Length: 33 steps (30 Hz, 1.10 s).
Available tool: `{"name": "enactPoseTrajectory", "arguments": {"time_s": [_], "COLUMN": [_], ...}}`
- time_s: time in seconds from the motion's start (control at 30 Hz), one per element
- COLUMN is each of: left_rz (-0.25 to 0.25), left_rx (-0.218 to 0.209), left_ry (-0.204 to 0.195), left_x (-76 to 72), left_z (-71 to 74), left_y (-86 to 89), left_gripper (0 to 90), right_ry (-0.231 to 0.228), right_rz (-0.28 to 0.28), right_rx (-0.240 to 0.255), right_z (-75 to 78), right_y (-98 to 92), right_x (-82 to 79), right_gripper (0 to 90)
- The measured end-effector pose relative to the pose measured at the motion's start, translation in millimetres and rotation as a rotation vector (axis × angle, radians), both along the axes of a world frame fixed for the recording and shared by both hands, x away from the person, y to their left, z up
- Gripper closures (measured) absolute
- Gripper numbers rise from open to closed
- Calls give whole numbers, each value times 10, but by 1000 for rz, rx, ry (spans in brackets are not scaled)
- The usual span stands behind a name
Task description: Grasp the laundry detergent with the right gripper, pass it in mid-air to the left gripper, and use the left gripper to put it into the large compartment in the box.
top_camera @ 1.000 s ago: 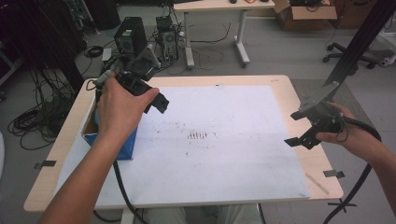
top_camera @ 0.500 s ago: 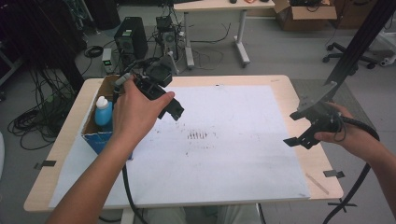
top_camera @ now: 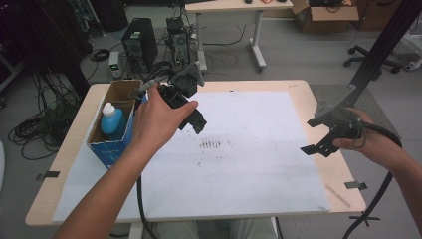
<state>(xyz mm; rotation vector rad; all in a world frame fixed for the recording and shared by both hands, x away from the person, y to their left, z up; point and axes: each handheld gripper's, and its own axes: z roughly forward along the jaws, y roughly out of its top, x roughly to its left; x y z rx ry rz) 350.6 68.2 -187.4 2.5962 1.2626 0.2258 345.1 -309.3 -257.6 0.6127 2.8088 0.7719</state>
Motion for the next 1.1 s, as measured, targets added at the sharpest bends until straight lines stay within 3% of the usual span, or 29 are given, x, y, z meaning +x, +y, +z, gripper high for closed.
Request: {"name": "enactPoseTrajectory", "arguments": {"time_s": [0.37, 0.8, 1.1], "left_rz": [-83, -144, -174], "left_rx": [1, 16, 24], "left_ry": [45, 86, 91], "left_x": [109, 170, 169], "left_z": [-92, -174, -177], "left_y": [-142, -231, -235], "left_gripper": [46, 46, 46], "right_ry": [14, 18, 18], "right_rz": [-9, -6, 3], "right_rx": [-4, -7, -16], "right_z": [-16, 17, 40], "right_y": [8, 39, 83], "right_x": [61, 113, 110], "right_gripper": [58, 58, 58]}}
